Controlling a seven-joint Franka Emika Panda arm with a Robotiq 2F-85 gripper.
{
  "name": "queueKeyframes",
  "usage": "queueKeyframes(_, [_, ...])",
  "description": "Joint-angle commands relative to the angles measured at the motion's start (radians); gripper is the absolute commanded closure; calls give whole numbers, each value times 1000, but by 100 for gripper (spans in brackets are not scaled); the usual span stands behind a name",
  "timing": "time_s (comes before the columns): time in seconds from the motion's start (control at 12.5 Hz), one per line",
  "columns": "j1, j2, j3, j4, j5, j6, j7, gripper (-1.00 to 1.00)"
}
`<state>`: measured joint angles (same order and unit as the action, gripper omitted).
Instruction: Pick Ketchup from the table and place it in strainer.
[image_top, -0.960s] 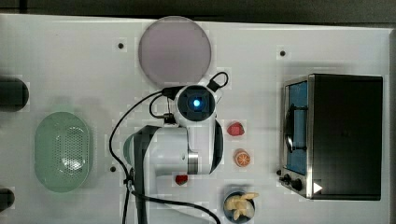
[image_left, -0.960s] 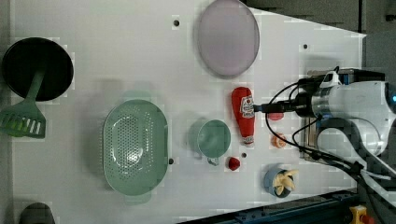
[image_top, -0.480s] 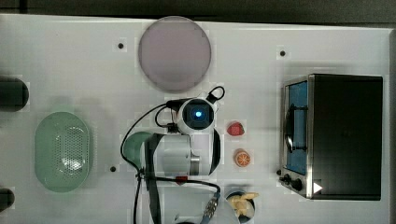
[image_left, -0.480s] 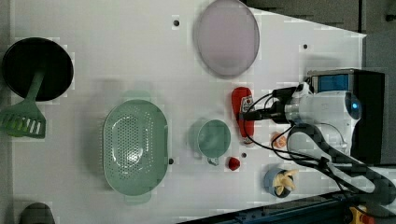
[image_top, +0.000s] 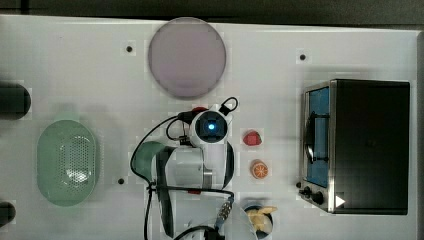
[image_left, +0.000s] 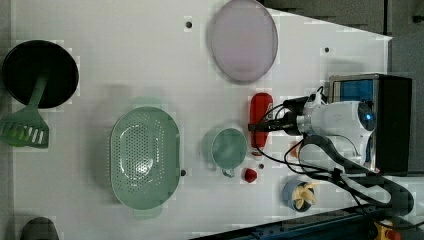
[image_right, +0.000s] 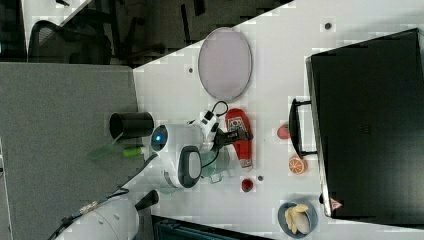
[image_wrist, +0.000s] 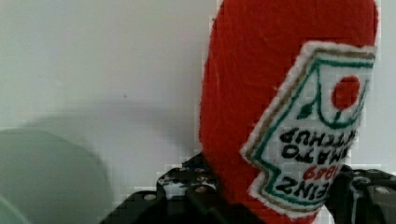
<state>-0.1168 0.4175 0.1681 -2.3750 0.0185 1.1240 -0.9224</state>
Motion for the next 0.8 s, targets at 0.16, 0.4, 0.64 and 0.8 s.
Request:
queueKeyframes(0.16, [2,-146,19,22,9,-55,-32,-25])
queueKeyframes(0.4, [6,-291,53,63,10,-249,-18,-25])
queueKeyframes(0.64, [13,-415,90,126,10,-454,68,-25])
queueKeyframes(0.8, [28,-466,133,155,11,-532,176,-25])
